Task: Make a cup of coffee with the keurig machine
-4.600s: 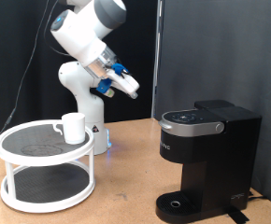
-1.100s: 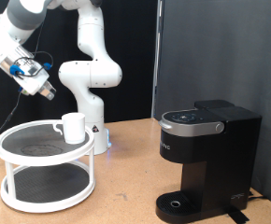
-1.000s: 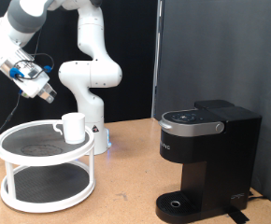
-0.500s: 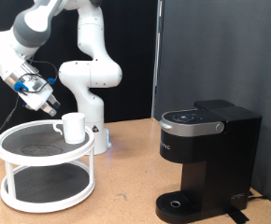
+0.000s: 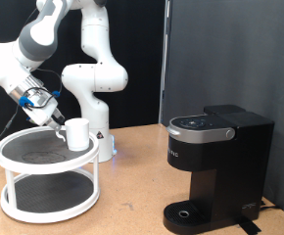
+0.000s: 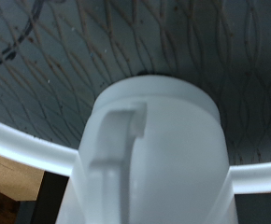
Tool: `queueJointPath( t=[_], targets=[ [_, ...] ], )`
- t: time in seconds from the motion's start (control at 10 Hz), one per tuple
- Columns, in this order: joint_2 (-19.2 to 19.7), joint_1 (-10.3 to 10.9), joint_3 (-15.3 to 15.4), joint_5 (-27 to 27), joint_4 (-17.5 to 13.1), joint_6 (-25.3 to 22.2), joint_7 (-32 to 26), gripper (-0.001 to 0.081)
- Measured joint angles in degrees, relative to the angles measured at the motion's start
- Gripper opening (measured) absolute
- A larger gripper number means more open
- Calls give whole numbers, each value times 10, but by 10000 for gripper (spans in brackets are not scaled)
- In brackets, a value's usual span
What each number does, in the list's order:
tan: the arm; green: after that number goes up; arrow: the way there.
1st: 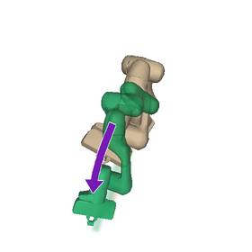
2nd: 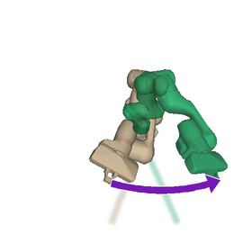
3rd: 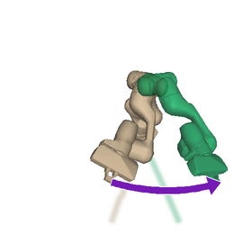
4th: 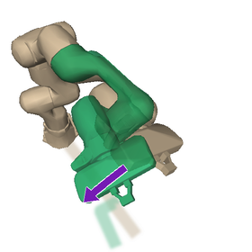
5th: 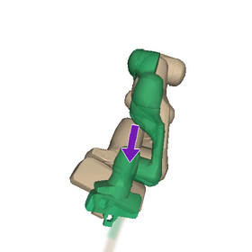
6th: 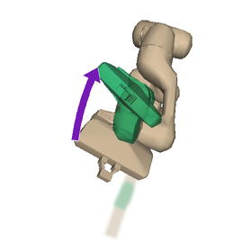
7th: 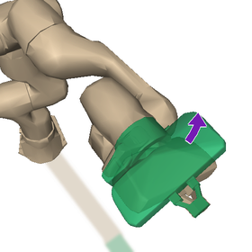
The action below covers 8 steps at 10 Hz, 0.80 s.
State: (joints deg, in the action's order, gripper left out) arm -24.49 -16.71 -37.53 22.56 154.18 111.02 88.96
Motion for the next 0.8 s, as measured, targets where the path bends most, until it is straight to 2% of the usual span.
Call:
queueJointPath(
  t=[0.3, 0.4, 0.5, 0.6, 0.8],
  targets=[
    [7, 0, -2, 3, 3, 4, -7, 734],
    [7, 0, -3, 4, 3, 4, -10, 693],
    [7, 0, -4, 4, 3, 4, -11, 559],
    [7, 0, -5, 4, 4, 4, -12, 559],
    [7, 0, -9, 4, 4, 4, -13, 233]
  ],
)
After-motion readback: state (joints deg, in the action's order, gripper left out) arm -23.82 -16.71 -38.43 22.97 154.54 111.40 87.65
